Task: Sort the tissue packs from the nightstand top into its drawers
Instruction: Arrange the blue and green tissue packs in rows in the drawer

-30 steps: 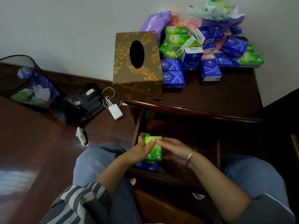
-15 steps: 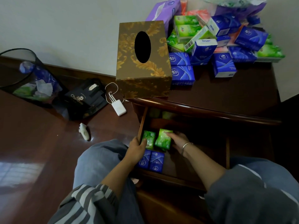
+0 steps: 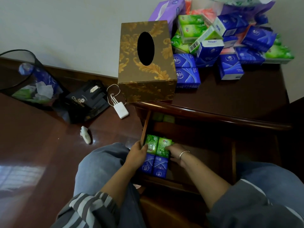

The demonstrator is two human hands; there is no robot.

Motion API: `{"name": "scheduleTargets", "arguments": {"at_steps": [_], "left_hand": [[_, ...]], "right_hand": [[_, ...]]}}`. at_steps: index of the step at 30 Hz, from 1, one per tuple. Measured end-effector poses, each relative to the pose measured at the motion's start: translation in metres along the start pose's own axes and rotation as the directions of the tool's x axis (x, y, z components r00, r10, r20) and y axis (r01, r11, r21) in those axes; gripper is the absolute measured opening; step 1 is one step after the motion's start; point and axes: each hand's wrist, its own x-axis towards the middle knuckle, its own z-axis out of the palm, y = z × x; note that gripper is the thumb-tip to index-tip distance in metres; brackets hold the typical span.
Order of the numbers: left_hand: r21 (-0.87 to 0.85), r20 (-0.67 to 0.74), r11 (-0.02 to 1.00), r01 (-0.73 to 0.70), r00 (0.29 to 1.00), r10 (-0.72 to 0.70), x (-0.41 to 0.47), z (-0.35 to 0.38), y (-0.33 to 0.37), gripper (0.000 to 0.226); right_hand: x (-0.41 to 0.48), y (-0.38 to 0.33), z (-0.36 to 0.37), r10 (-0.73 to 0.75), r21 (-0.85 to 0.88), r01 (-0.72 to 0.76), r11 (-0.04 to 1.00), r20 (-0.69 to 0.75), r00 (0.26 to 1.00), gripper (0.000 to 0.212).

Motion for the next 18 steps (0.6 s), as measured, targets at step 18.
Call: {"name": "scheduleTargets", "arguments": {"at_steps": [18], "left_hand": [[-0.035, 0.031, 0.998, -0.047, 0.998, 0.048, -0.006, -0.001, -0.003, 0.015]], "right_hand": [[-0.002, -0.002, -0.001, 0.008, 0.311, -0.034, 0.950, 0.084, 0.996, 0.061]]}}
